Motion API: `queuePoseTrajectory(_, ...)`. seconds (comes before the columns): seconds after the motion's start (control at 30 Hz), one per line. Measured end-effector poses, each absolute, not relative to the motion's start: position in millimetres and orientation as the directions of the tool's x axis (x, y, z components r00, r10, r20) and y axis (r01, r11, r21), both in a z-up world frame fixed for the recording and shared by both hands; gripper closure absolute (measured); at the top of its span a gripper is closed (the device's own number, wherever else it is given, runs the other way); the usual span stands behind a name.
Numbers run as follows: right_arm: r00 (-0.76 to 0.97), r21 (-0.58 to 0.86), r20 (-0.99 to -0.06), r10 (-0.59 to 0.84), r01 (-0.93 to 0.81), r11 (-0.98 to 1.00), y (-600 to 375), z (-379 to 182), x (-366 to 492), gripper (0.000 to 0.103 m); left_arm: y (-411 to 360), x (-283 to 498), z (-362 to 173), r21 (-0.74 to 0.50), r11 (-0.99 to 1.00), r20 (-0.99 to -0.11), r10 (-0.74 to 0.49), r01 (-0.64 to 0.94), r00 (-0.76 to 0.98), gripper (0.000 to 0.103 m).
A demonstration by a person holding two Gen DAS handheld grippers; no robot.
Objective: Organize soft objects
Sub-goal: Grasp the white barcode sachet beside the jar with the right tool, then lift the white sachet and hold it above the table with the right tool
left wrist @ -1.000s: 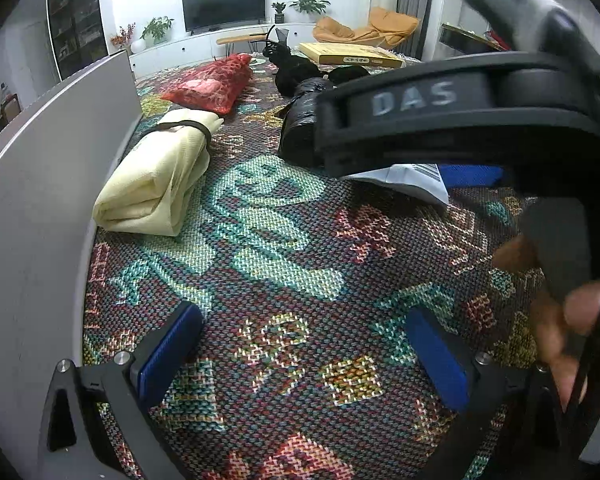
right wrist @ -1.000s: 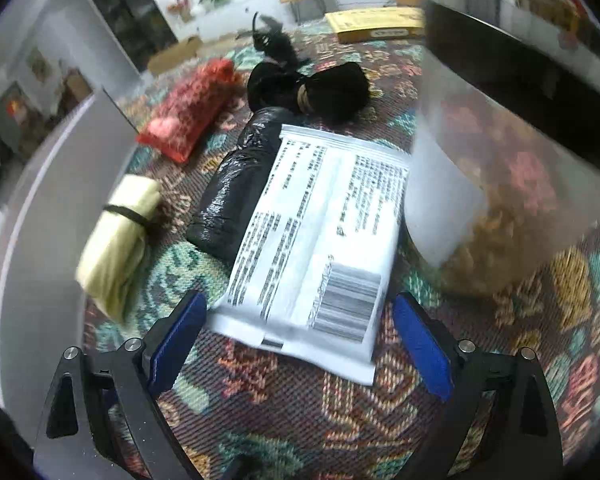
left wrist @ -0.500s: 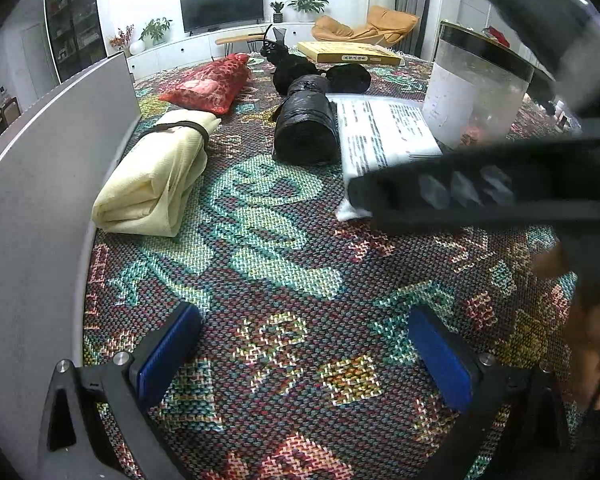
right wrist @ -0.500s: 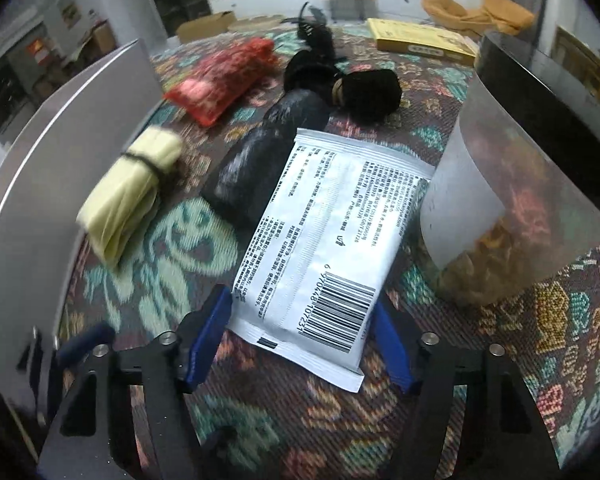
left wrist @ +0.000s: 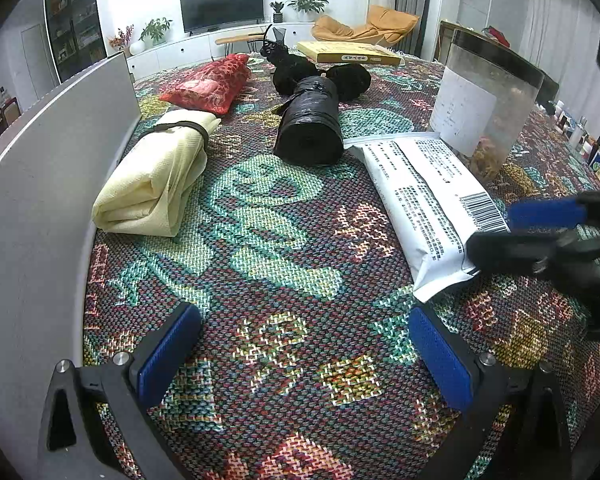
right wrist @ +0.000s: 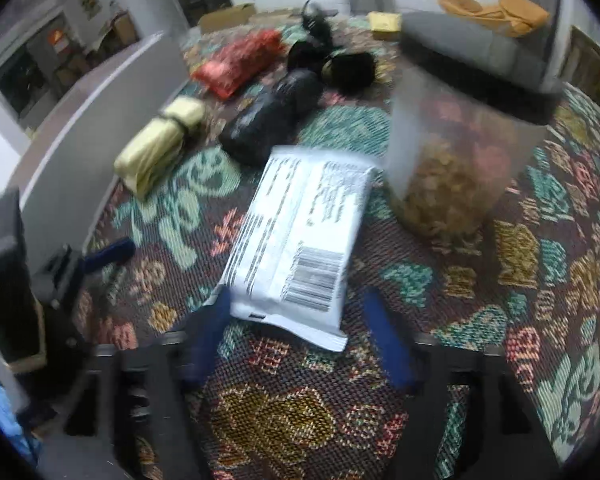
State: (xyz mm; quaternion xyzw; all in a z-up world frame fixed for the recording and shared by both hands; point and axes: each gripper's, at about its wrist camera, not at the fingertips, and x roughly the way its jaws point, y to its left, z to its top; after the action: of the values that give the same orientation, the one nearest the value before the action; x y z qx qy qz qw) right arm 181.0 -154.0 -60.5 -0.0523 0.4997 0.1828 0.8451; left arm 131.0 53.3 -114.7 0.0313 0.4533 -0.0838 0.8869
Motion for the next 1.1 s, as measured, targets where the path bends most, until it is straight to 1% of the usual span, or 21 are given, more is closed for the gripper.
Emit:
queuePoseTrajectory(0.07, 0.454, 0.096, -0.856, 0.248, -0.332, 0.938, -154.4, -53.6, 185.2, 0.022, 53.5, 131.0, -114.8, -0.021, 0.984, -0.809, -0.12, 0.177, 0.575, 0.0)
queuePoseTrajectory(0.17, 0.454, 0.061, -0.869, 0.198, -0.299, 0.952, -140.1, -51.9, 203.8, 0.022, 54.0, 130.9, -114.8, -0.021, 0.984, -0.809, -0.121, 0.177, 0.575, 0.0)
queuePoseTrajectory(0.2, 0.435, 0.041, -0.883, 0.177, -0.304, 0.952, -130.6, -55.5, 211.9, 0.019, 53.9, 130.9, -114.8, -0.022, 0.984, -0.809, -0.122, 0.178, 0.575, 0.0)
queuePoseTrajectory(0.3, 0.379, -0.086, -0.924, 0.043, -0.317, 0.944, -101.8, -76.3, 227.5, 0.019, 54.3, 130.8, -114.9, -0.022, 0.984, -0.809, -0.121, 0.177, 0.575, 0.0)
queuePoseTrajectory(0.33, 0.365, -0.087, -0.93, 0.04, -0.326, 0.941, -96.1, -81.0, 229.1, 0.017, 54.7, 130.8, -114.9, -0.022, 0.984, -0.809, -0.122, 0.177, 0.575, 0.0)
queuePoseTrajectory(0.4, 0.351, -0.13, -0.936, 0.003, -0.355, 0.926, -86.1, -91.3, 226.7, 0.017, 54.7, 130.8, -114.9, -0.022, 0.984, -0.809, -0.122, 0.178, 0.575, 0.0)
queuePoseTrajectory(0.43, 0.368, -0.126, -0.93, 0.02, -0.366, 0.922, -86.6, -90.2, 223.7, 0.018, 55.2, 130.8, -114.9, -0.022, 0.984, -0.809, -0.122, 0.178, 0.575, 0.0)
queuePoseTrajectory(0.5, 0.362, -0.095, -0.931, 0.049, -0.369, 0.925, -94.0, -90.7, 219.6, 0.025, 54.8, 130.7, -114.7, -0.022, 0.984, -0.809, -0.122, 0.178, 0.575, 0.0)
queuePoseTrajectory(0.57, 0.363, -0.087, -0.93, 0.056, -0.365, 0.927, -102.8, -88.7, 212.6, 0.028, 53.8, 131.1, -114.6, -0.021, 0.984, -0.809, -0.121, 0.178, 0.575, 0.0)
queuePoseTrajectory(0.7, 0.344, -0.065, -0.936, 0.073, -0.373, 0.926, -132.2, -85.5, 181.3, 0.029, 53.4, 130.7, -114.8, -0.018, 0.983, -0.809, -0.121, 0.181, 0.575, 0.0)
queuePoseTrajectory(0.77, 0.323, 0.0, -0.939, 0.118, -0.343, 0.939, -153.8, -82.4, 169.6, 0.03, 51.6, 130.3, -114.8, -0.011, 0.983, -0.81, -0.117, 0.186, 0.575, 0.0)
queuePoseTrajectory(0.8, 0.317, 0.008, -0.941, 0.122, -0.338, 0.941, -165.8, -81.6, 160.8, 0.03, 52.1, 130.4, -114.5, -0.018, 0.983, -0.809, -0.123, 0.184, 0.575, 0.0)
queuePoseTrajectory(0.87, 0.318, -0.036, -0.945, 0.08, -0.345, 0.938, -180.4, -84.0, 143.4, 0.03, 50.5, 130.1, -114.5, -0.016, 0.983, -0.81, -0.121, 0.184, 0.574, 0.0)
queuePoseTrajectory(0.97, 0.309, -0.027, -0.947, 0.088, -0.351, 0.936, -203.0, -86.2, 117.4, 0.03, 49.9, 130.3, -114.1, -0.016, 0.983, -0.81, -0.121, 0.184, 0.575, 0.0)
queuePoseTrajectory(1.03, 0.324, -0.044, -0.944, 0.068, -0.326, 0.944, -216.3, -85.4, 104.9, 0.03, 50.6, 130.7, -114.8, -0.016, 0.983, -0.81, -0.121, 0.184, 0.574, 0.0)
queuePoseTrajectory(1.1, 0.371, -0.099, -0.929, 0.009, -0.271, 0.957, -232.2, -86.0, 100.7, 0.03, 51.3, 130.8, -114.8, -0.016, 0.983, -0.81, -0.121, 0.184, 0.574, 0.0)
